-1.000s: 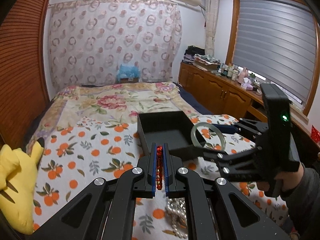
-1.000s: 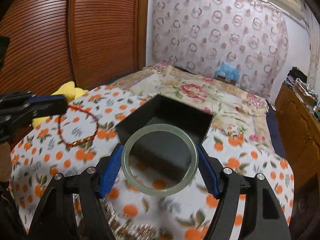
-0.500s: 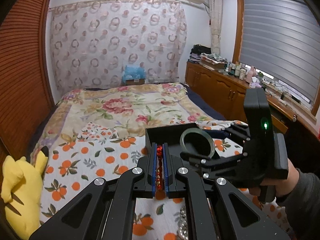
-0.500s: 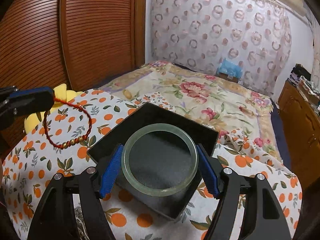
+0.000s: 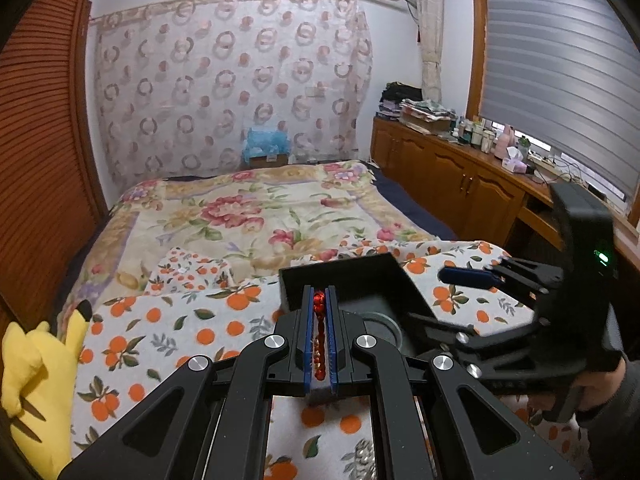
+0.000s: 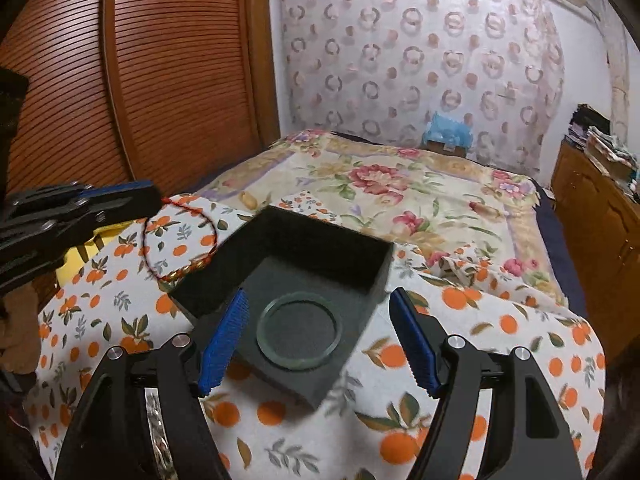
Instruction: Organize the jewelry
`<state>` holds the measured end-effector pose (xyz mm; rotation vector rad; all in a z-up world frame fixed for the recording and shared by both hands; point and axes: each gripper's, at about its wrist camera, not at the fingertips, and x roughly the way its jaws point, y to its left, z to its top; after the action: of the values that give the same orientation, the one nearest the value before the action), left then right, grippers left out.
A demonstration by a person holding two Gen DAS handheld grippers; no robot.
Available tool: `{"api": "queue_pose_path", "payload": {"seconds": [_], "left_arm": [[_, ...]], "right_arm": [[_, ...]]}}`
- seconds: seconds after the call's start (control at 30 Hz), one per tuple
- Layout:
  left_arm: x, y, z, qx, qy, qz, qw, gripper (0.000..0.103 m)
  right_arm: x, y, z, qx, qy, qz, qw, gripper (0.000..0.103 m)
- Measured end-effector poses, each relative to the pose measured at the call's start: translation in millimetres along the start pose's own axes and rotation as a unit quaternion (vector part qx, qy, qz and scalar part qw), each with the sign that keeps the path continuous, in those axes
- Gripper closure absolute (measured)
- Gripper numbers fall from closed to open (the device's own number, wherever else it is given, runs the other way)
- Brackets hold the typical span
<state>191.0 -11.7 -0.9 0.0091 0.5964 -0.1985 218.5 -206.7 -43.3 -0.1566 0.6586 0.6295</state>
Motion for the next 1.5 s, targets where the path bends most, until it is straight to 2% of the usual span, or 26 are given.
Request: {"api": "queue_pose_path", "payload": {"seconds": [0.3, 0.33, 0.37, 0.63, 1.03, 1.3, 1.5], "left_arm": [[29.6, -17.4, 8.1, 0.013, 0.015, -0.010, 0.9998, 0.097], [31.2, -17.8, 7.7, 0.013, 0.015, -0.011, 0.9997, 0.089], [31.7, -17.1, 6.5, 0.012, 0.016, -0.012, 0.9997, 0.077], [15.0, -12.6, -17.4, 0.018, 0.025, 0.001, 0.9995, 0.066], [-36.7, -0.3, -69.3, 0.001, 0.041, -0.003, 0.9991, 0.062], [-47.2, -14.2, -106.3, -0.001, 0.067, -0.012, 0.9977, 0.061], [-49.1, -22.1, -126.5, -0.010, 0.087, -0.032, 0.9956, 0.061]], "right_arm": [[-25.3, -4.6, -24.1, 0.009, -0.002, -0.008, 1.000, 0.028], [-26.9, -4.8, -25.6, 0.010, -0.003, -0.008, 1.000, 0.028], [-29.0, -3.5, -27.9, 0.012, -0.003, -0.007, 1.000, 0.028], [-54.6, 5.6, -49.1, 0.022, -0.014, -0.006, 1.000, 0.028], [-98.5, 29.5, -89.0, 0.039, -0.029, -0.015, 0.999, 0.028], [-111.0, 36.0, -117.4, 0.045, -0.014, -0.023, 0.999, 0.028], [-115.4, 43.8, -136.3, 0.053, -0.003, -0.021, 0.998, 0.028]]}}
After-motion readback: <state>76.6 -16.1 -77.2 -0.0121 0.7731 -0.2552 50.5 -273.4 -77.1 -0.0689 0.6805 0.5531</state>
